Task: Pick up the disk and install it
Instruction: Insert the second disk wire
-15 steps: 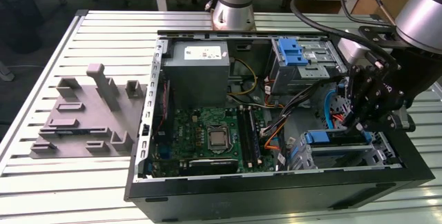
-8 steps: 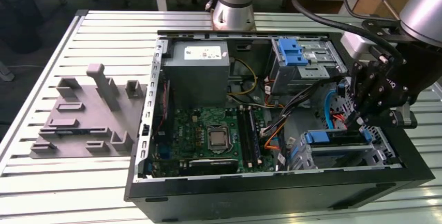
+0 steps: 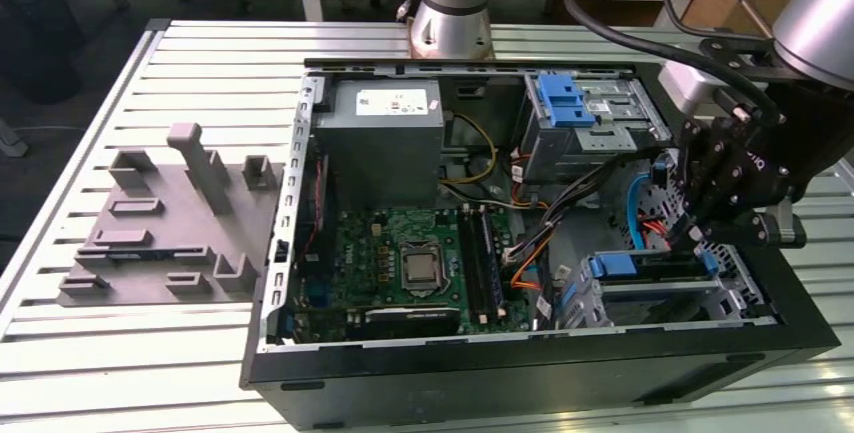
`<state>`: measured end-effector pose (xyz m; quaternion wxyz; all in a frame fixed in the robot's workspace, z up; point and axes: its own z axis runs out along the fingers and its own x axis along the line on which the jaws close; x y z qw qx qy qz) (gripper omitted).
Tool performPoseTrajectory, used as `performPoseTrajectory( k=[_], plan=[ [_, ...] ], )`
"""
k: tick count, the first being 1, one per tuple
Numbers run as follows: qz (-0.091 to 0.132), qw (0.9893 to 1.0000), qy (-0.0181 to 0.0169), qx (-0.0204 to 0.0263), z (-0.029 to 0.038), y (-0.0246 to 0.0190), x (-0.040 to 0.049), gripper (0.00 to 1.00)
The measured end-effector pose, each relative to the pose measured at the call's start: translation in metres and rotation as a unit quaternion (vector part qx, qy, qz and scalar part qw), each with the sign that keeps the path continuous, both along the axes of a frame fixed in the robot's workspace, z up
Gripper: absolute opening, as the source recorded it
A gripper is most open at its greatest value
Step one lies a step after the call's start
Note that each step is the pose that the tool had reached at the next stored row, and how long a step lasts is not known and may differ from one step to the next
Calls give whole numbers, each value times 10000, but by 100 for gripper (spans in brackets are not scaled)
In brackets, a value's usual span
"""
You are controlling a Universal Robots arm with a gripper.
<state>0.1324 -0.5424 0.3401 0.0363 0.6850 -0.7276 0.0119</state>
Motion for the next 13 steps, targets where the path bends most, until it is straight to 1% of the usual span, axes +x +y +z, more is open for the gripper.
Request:
performPoseTrajectory(
  k=[8, 11, 13],
  plan=[
    [0, 10000, -2, 0, 1, 0, 0, 11],
    [0, 10000, -13, -1, 2, 0, -5, 11],
    [0, 10000, -32, -1, 2, 1, -25, 11]
  ],
)
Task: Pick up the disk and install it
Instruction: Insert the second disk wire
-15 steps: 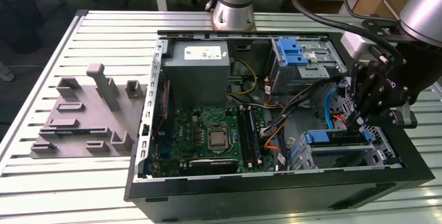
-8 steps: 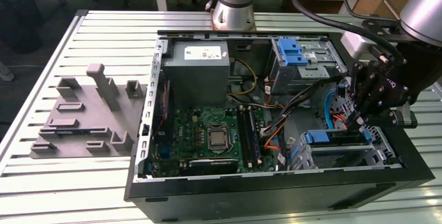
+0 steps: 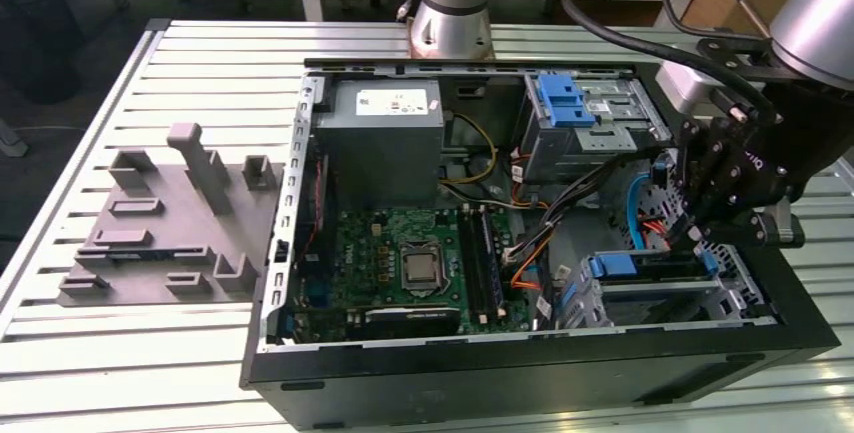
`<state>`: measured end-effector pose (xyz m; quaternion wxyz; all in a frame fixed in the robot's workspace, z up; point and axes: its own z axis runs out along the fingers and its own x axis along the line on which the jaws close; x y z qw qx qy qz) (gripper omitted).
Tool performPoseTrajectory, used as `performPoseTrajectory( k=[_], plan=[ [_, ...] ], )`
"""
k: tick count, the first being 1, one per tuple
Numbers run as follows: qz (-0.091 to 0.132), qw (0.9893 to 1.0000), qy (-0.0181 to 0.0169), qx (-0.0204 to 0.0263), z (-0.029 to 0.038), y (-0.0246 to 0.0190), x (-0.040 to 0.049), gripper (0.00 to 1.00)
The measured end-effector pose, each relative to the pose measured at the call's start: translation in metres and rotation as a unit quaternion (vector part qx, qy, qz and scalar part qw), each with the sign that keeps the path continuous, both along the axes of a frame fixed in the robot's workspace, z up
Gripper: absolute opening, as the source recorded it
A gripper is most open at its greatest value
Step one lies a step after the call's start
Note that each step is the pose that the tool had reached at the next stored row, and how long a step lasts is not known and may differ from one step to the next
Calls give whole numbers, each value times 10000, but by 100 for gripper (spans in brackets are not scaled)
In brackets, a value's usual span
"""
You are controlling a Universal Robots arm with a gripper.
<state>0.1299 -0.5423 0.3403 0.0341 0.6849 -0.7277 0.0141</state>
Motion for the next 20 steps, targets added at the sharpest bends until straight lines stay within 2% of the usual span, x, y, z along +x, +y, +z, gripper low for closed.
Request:
performPoseTrajectory(
  k=[4, 12, 17, 20],
  plan=[
    [1, 10000, -36, 0, 19, -1, -21, 11],
    [0, 10000, -57, 1, 123, 4, -45, 11],
    [0, 10000, -99, 2, 126, 5, -151, 11],
    [0, 9999, -113, 0, 140, 9, -175, 11]
  ],
)
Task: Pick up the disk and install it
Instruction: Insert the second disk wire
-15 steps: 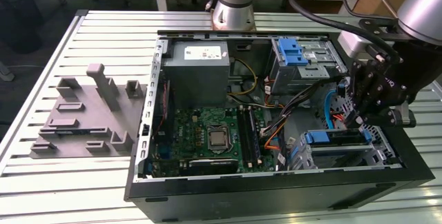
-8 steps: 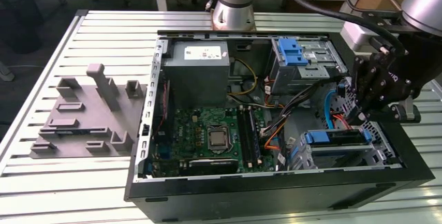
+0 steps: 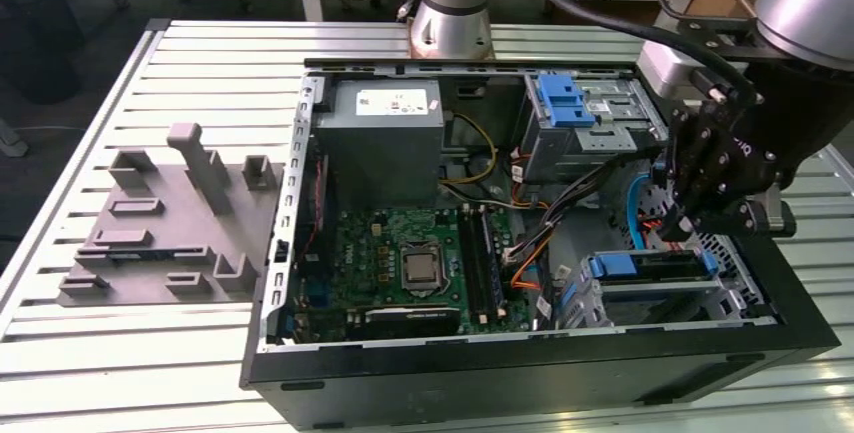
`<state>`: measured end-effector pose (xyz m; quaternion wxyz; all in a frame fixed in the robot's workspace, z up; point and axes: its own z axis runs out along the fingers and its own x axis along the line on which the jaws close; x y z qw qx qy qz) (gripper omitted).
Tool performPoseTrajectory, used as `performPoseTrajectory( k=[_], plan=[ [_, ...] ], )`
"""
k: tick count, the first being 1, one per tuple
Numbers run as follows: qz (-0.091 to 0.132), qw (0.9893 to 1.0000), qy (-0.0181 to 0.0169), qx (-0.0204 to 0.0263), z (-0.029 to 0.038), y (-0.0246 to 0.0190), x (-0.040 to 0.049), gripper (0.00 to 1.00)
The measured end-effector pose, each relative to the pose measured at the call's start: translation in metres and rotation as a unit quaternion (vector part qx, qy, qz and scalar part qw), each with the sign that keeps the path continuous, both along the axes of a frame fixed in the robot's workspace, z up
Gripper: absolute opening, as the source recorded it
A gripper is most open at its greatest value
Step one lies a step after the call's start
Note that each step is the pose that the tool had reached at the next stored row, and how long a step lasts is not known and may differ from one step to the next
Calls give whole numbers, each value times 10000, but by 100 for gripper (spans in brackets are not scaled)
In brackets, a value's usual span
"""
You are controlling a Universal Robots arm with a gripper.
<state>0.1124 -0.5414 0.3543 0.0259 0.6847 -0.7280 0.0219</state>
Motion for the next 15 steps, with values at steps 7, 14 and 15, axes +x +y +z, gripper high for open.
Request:
performPoseTrajectory(
  k=[7, 14, 15],
  plan=[
    [0, 10000, -12, 2, 99, 36, -7, 11],
    [0, 10000, -20, 1, 187, 88, -26, 11],
    [0, 10000, -23, 1, 189, 93, -37, 11]
  ],
)
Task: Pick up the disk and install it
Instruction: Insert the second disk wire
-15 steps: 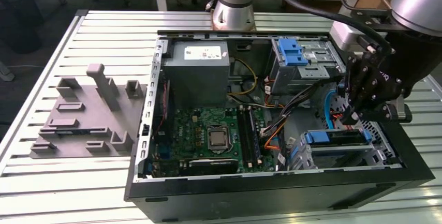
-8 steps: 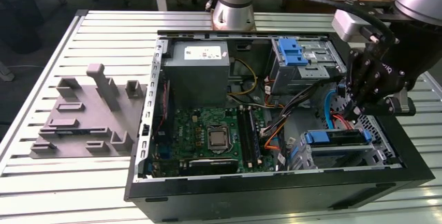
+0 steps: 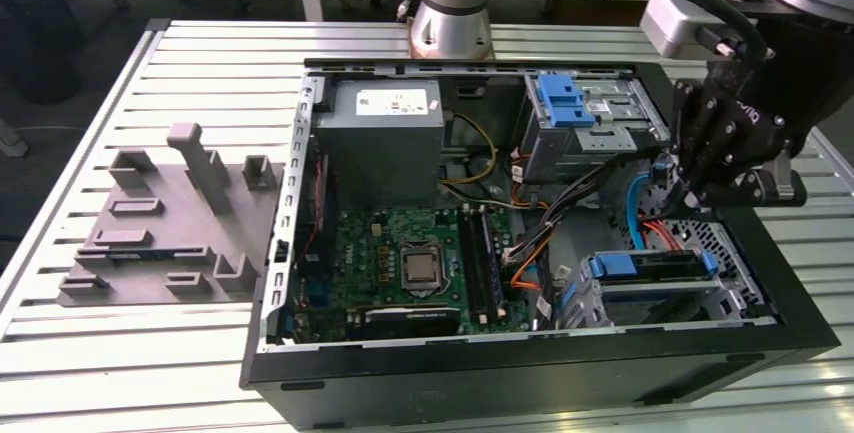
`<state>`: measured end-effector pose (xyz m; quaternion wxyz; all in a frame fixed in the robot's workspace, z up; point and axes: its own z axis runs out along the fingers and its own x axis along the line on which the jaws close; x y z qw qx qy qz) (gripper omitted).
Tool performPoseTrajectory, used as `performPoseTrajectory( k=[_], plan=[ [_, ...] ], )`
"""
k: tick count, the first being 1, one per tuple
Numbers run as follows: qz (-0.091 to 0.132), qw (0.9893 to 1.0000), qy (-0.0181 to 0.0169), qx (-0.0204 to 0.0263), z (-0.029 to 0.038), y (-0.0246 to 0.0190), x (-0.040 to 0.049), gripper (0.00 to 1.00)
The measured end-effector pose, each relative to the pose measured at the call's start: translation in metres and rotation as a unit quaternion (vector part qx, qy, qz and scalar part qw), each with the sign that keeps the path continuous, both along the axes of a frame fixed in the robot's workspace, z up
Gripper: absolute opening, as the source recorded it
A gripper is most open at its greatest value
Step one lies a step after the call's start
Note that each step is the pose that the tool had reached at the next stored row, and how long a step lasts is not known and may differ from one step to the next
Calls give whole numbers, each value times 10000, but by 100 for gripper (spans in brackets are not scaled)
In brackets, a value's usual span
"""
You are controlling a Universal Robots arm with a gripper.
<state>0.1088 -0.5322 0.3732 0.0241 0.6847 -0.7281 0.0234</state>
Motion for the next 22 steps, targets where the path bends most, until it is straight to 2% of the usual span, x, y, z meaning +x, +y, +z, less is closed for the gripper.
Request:
performPoseTrajectory(
  k=[6, 11, 22],
  plan=[
    [-1, 10000, -20, 0, 4, 24, -92, 11],
    [0, 10000, -21, 1, 69, 71, -98, 11],
    [0, 10000, -21, -14, 168, 320, -98, 11]
  ],
)
